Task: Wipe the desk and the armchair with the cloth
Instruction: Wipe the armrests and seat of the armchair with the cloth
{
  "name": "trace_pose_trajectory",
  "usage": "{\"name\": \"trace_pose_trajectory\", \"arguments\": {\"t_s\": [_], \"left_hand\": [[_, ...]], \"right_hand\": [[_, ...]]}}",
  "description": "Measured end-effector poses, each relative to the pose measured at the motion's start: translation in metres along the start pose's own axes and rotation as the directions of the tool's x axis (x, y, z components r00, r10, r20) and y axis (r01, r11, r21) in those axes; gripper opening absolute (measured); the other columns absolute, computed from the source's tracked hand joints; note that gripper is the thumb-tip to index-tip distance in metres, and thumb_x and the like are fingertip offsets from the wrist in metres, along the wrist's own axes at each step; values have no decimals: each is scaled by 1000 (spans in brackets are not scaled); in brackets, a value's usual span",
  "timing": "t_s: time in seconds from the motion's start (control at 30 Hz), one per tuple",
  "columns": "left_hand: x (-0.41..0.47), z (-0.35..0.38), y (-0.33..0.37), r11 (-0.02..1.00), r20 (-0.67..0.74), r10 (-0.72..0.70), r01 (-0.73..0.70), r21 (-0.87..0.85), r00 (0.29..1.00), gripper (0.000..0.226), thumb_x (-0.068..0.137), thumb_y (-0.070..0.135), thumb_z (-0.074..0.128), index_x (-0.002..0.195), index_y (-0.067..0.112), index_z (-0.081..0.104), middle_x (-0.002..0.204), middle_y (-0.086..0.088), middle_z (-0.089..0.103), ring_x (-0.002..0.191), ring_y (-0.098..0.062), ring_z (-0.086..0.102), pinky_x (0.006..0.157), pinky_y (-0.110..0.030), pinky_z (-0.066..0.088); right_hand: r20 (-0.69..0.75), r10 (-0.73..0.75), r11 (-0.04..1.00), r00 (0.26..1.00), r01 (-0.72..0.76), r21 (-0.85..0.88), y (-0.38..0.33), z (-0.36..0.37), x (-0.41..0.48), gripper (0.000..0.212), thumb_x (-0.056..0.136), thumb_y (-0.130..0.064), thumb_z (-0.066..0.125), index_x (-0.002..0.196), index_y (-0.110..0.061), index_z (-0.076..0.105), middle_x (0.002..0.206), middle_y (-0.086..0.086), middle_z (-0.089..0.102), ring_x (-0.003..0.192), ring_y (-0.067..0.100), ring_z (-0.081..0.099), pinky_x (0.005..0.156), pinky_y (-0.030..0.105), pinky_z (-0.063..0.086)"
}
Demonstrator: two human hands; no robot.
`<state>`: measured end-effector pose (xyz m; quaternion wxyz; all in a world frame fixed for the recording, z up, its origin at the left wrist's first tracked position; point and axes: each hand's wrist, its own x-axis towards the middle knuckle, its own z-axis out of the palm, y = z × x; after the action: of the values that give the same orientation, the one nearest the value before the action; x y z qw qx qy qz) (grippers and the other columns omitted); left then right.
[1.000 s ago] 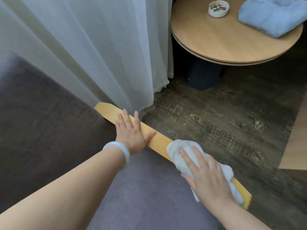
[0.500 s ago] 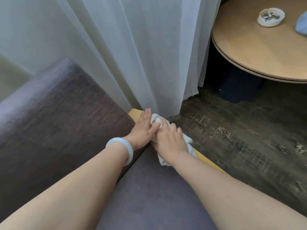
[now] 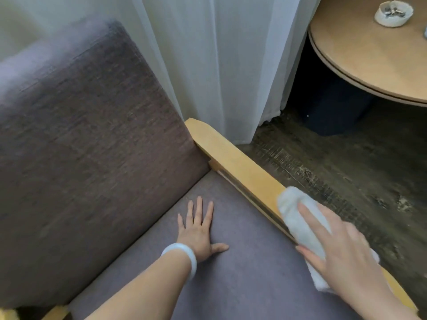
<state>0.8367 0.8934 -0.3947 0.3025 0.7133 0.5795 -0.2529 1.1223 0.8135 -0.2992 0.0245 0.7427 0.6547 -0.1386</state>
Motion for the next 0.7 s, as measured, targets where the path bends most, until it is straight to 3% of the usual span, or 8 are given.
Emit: {"name": "trace_pose_trajectory", "arguments": {"t_s": [0.03,0.1,0.13,0.23,0.37,0.5,0.7], "left_hand": [[1,0,-1,1000,4,-1,1,15,1000,119,73,82,48,133,34,-42,145,-2,-48,137,-30,-39,115,-62,-7],[2,-1,-1,998,4,-17,17,66,1000,119,73,84,45,134,32,-43,144,-4,-49,138,-33,-37,115,-63,-5],[2,-1,0,995,6,-30,29,91,1000,119,73,84,44,134,30,-43,144,-5,-49,139,-34,-36,115,-63,-4],[3,0,6,991,7,-50,49,125,999,119,74,84,41,136,27,-42,147,-8,-47,139,-36,-35,115,-63,-2],[3,-1,5,992,30,-42,38,122,999,116,76,82,43,137,28,-40,148,-7,-45,140,-35,-35,116,-63,-2],[4,-3,4,993,66,-39,31,115,997,114,77,80,43,141,28,-36,149,-6,-44,140,-33,-34,116,-61,-3],[4,-1,3,993,53,-33,27,111,998,113,77,81,42,144,29,-34,150,-5,-43,141,-32,-33,117,-60,-3]], "right_hand": [[20,38,999,999,-37,-21,25,2,-26,82,72,-60,64,144,-51,25,147,-9,38,91,31,56,75,44,51],[80,57,996,995,-52,-66,45,1,-48,67,77,-68,33,142,-54,25,149,-15,33,100,27,55,79,39,48],[85,55,996,995,-49,-76,43,1,-45,67,77,-66,31,142,-53,26,147,-14,37,100,27,54,79,40,48],[-12,-25,998,1000,25,-66,-6,-2,8,81,73,-58,68,144,-42,32,137,2,50,90,34,56,79,47,51],[-55,-199,979,979,196,-58,-110,-11,129,69,90,-58,44,149,-38,14,141,6,35,100,33,48,87,46,42],[-35,-232,972,972,233,35,-189,-12,220,62,93,-57,40,148,-40,17,134,9,38,107,37,46,89,48,39],[38,-294,953,955,290,90,-191,-10,240,63,91,-57,43,146,-47,14,138,7,32,108,39,44,92,52,39]]}}
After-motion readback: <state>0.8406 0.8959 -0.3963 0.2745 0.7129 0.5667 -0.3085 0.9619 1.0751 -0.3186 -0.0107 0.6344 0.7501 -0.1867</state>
